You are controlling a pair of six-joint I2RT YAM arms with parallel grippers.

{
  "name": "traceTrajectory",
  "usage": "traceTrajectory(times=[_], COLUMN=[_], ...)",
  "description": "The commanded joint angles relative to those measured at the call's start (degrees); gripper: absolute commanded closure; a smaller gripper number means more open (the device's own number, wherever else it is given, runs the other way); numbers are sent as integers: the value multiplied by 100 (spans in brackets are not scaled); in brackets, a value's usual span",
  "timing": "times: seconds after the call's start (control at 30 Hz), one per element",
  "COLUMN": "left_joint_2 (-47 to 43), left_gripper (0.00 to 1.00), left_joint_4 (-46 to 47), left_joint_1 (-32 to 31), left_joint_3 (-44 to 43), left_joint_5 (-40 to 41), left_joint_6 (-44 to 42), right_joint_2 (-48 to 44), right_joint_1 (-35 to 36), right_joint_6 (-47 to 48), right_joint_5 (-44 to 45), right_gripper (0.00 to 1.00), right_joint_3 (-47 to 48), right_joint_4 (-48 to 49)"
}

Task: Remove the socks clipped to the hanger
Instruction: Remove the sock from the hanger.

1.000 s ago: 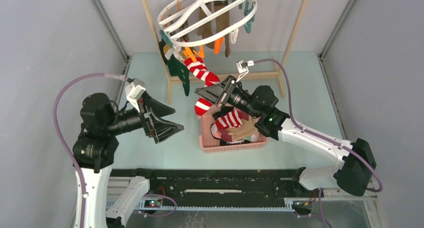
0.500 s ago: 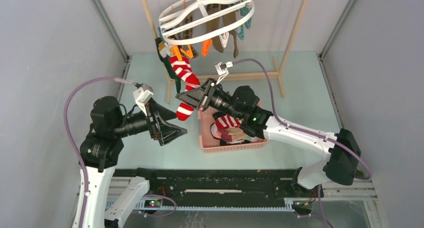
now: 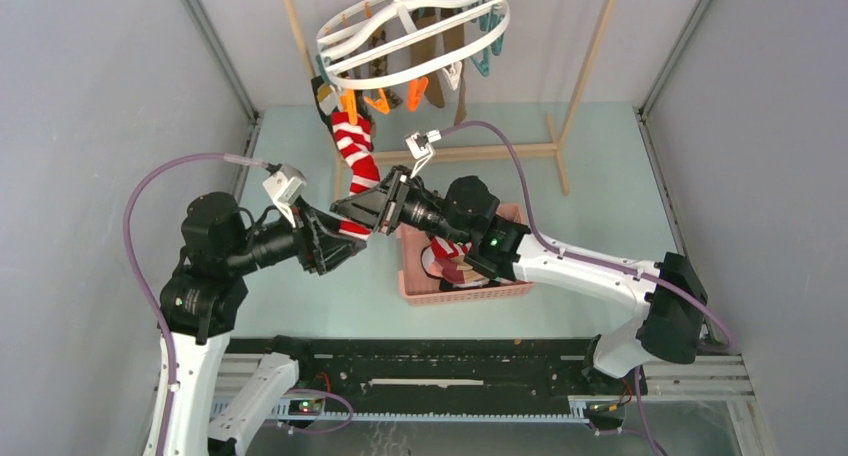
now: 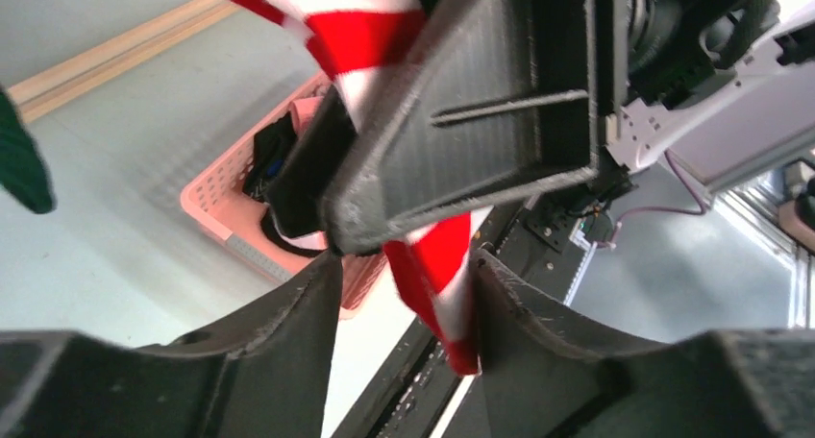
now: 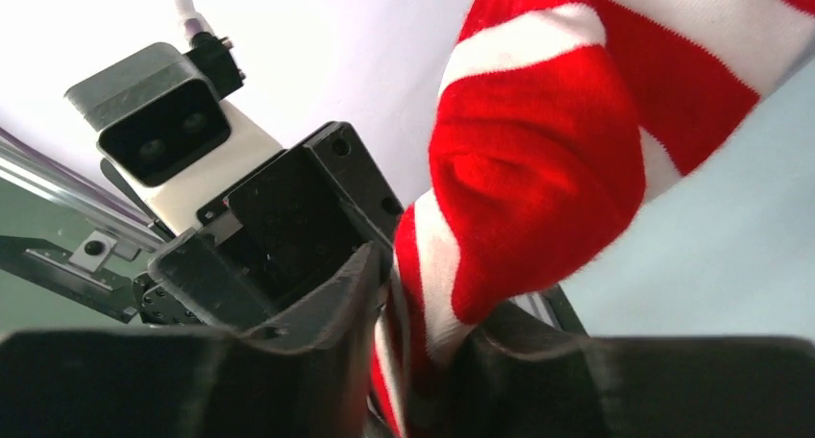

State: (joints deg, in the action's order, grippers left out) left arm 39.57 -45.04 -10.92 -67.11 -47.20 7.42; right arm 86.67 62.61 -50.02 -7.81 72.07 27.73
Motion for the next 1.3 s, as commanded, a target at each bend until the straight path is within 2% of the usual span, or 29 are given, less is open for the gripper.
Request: traceTrajectory(times=[0.0,0.03,0.07,0.2,0.27,0.37,0.43,0.53,0.73,0.9,1.1,1.27], left_joint_2=[-7,-7,4,-14,-74,-125,-119,-62,-35,-165,-439,-550], left_gripper=[56,69,77,97,100,100,100,100,100,100,100,100], left_joint_4=[288,319,346,373,373,291,236,232,332,317,209,142], left_joint_1=[-30,-26,-25,-33,-44,-122,-221,-510,-1104,-1194,-1199,-1194], left_joint_3=[-65,-67,-62,29,150,248,264,269,308,295,307,335], left_joint_5=[623,802,892,1058,1179,1373,1456,1641,1912,1723,1240,1051], left_joint_6=[-59,-35,-35,-58,-142,-458,-638,-885,-1105,-1023,-795,-537], right_joint_2=[-59,-93,-130,-450,-765,-1052,-1084,-1001,-532,-302,-384,-438], right_joint_1=[72,75,85,106,111,126,145,179,124,-506,-1147,-1215], right_joint_6=[51,64,94,413,656,1185,1517,1903,2269,1625,854,362], right_joint_5=[44,74,141,941,1957,3028,3475,3695,3199,1836,332,-190], right_gripper=[57,51,45,27,21,16,15,14,15,15,15,14], right_joint_3=[255,256,256,259,255,340,486,698,1252,1330,576,146], right_joint_4=[-7,-64,-166,-868,-1556,-2177,-2414,-2402,-1986,-1539,-307,351])
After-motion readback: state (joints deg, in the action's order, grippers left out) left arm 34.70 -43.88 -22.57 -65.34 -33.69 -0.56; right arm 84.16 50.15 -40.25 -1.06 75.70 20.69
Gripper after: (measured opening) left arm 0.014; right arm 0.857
